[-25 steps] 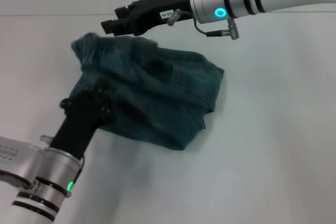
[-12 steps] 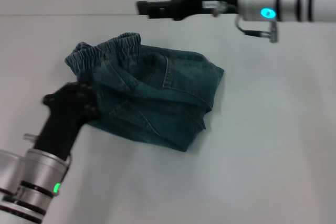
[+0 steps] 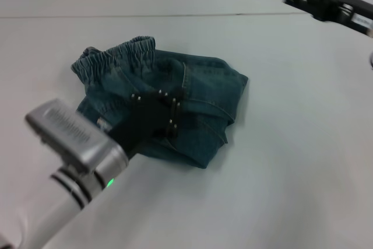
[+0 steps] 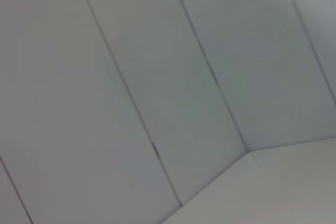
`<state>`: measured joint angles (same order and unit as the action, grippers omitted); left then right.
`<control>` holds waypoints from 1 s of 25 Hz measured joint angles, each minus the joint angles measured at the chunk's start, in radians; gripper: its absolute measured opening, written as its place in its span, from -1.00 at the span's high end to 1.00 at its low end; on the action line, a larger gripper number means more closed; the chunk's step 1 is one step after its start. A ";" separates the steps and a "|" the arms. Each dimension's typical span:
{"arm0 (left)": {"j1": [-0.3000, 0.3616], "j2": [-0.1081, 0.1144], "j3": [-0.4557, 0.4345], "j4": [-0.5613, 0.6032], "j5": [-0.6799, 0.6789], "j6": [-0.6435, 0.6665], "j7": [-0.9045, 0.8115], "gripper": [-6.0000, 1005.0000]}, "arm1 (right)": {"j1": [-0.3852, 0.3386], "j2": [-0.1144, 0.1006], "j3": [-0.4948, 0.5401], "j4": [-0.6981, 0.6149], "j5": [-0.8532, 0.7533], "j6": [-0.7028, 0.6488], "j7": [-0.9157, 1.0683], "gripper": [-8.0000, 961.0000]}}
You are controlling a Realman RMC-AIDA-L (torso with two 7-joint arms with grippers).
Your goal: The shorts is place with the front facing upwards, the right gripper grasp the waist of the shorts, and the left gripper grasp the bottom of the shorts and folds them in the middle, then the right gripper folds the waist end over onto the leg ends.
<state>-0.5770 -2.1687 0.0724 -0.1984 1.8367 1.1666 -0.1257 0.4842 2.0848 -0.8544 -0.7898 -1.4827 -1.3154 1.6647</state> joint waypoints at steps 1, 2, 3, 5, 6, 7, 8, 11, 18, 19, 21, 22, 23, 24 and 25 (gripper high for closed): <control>-0.024 0.000 -0.007 0.010 -0.002 -0.039 -0.002 0.99 | -0.015 0.000 0.022 0.015 0.001 -0.022 -0.011 -0.56; -0.042 0.000 -0.015 0.019 -0.003 -0.061 -0.005 0.99 | -0.027 0.000 0.038 0.027 0.001 -0.040 -0.019 -0.56; -0.065 0.001 -0.029 0.035 -0.005 -0.092 -0.014 0.99 | -0.039 0.000 0.051 0.043 0.001 -0.056 -0.025 -0.56; -0.112 -0.001 -0.064 0.078 -0.006 -0.158 -0.049 0.99 | -0.060 0.000 0.069 0.072 -0.001 -0.075 -0.035 -0.56; -0.155 -0.001 -0.099 0.110 -0.007 -0.234 -0.080 0.99 | -0.072 0.000 0.073 0.086 -0.002 -0.080 -0.040 -0.56; -0.172 -0.001 -0.115 0.122 -0.007 -0.271 -0.091 0.99 | -0.079 0.000 0.075 0.094 -0.003 -0.083 -0.045 -0.56; -0.193 0.000 -0.133 0.136 -0.007 -0.310 -0.100 0.99 | -0.088 0.000 0.076 0.103 -0.003 -0.086 -0.050 -0.56; -0.249 0.002 -0.179 0.185 -0.008 -0.418 -0.110 0.99 | -0.107 0.000 0.077 0.121 -0.003 -0.088 -0.065 -0.56; -0.260 0.005 -0.223 0.253 -0.009 -0.432 -0.147 0.99 | -0.103 0.000 0.080 0.176 -0.006 -0.076 -0.102 -0.57; -0.248 0.005 -0.240 0.259 -0.010 -0.394 -0.153 0.99 | -0.102 0.000 0.081 0.178 -0.007 -0.077 -0.105 -0.57; -0.215 0.005 -0.262 0.261 -0.010 -0.301 -0.157 0.99 | -0.101 0.000 0.081 0.177 -0.007 -0.087 -0.117 -0.57; -0.191 0.005 -0.267 0.261 -0.009 -0.230 -0.162 0.98 | -0.101 -0.001 0.080 0.175 -0.007 -0.099 -0.129 -0.58; -0.165 0.006 -0.264 0.262 -0.006 -0.155 -0.178 0.98 | -0.101 -0.003 0.078 0.173 -0.009 -0.109 -0.140 -0.58; -0.140 0.008 -0.240 0.269 0.001 -0.090 -0.216 0.97 | -0.101 -0.009 0.073 0.172 -0.017 -0.132 -0.159 -0.58; -0.121 0.010 -0.214 0.279 0.008 -0.039 -0.256 0.97 | -0.099 -0.017 0.069 0.167 -0.043 -0.162 -0.175 -0.58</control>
<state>-0.6981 -2.1587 -0.1418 0.0808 1.8448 1.1272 -0.3812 0.3848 2.0674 -0.7854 -0.6227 -1.5253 -1.4777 1.4899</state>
